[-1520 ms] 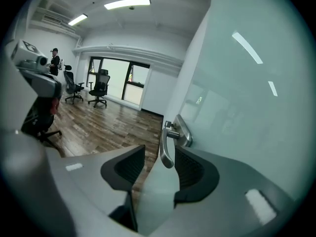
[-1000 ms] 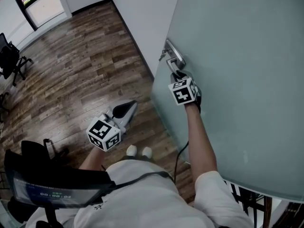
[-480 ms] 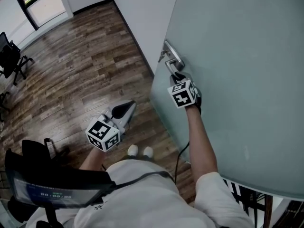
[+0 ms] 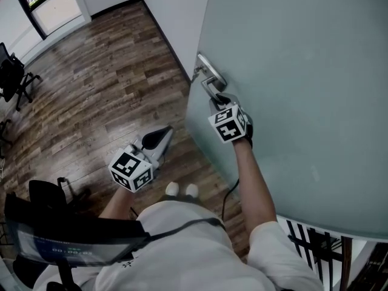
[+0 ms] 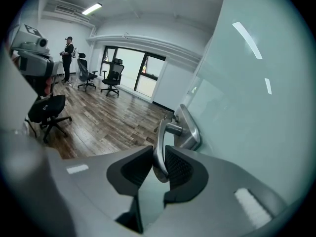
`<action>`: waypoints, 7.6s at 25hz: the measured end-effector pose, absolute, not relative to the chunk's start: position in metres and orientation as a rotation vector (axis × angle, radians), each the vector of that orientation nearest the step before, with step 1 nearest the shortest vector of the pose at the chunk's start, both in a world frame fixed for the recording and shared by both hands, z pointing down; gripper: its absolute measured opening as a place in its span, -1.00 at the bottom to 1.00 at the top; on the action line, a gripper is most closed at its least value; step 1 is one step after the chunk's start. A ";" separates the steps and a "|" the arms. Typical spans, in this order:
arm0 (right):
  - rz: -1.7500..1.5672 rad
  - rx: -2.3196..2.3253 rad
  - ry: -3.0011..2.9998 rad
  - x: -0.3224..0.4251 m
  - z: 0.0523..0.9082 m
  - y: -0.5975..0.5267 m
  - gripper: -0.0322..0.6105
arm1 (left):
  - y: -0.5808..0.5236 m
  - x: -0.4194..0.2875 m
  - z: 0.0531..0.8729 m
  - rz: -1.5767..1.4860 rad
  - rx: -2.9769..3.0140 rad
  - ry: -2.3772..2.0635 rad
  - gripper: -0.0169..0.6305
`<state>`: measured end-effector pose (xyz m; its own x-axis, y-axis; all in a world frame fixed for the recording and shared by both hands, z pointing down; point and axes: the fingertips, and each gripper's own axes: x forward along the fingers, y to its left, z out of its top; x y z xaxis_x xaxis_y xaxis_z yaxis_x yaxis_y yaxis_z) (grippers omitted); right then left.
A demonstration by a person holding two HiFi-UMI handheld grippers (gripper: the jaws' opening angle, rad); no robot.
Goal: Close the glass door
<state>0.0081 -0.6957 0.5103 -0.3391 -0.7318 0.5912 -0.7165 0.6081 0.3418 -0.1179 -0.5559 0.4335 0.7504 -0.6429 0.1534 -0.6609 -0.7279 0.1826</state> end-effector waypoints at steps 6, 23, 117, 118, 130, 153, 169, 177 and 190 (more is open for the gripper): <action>-0.059 1.106 -2.112 -0.009 0.503 -0.680 -0.64 | -0.541 -0.130 0.430 0.098 2.723 -1.029 -0.93; -0.105 1.035 -2.178 -0.050 0.498 -0.628 -0.64 | -0.422 -0.113 0.432 0.086 2.562 -1.375 -0.93; -0.523 0.207 -2.387 -0.213 0.504 -0.121 -0.63 | 0.107 -0.118 0.438 -0.061 1.931 -2.123 -0.93; -0.521 0.206 -2.388 -0.213 0.504 -0.114 -0.63 | 0.114 -0.120 0.439 -0.063 1.931 -2.121 -0.93; -0.474 0.243 -2.395 -0.208 0.514 -0.037 -0.57 | 0.206 -0.143 0.450 -0.043 2.040 -2.035 -0.93; -0.541 0.065 -2.398 -0.181 0.514 0.066 -0.57 | 0.285 -0.156 0.426 -0.072 2.141 -2.013 -0.93; -0.604 -0.018 -2.405 -0.167 0.515 0.104 -0.57 | 0.294 -0.139 0.427 -0.072 2.026 -2.108 -0.93; -0.619 -0.075 -2.388 -0.161 0.516 0.122 -0.58 | 0.297 -0.138 0.423 -0.063 2.014 -2.133 -0.93; -0.658 -0.113 -2.386 -0.147 0.515 0.153 -0.58 | 0.305 -0.129 0.422 -0.066 1.995 -2.154 -0.93</action>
<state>-0.1470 0.1531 0.5150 -0.7839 -0.0851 0.6151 0.2423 0.8701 0.4292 -0.1295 0.3049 0.4217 -0.0660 -0.9907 0.1192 -0.9816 0.0859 0.1708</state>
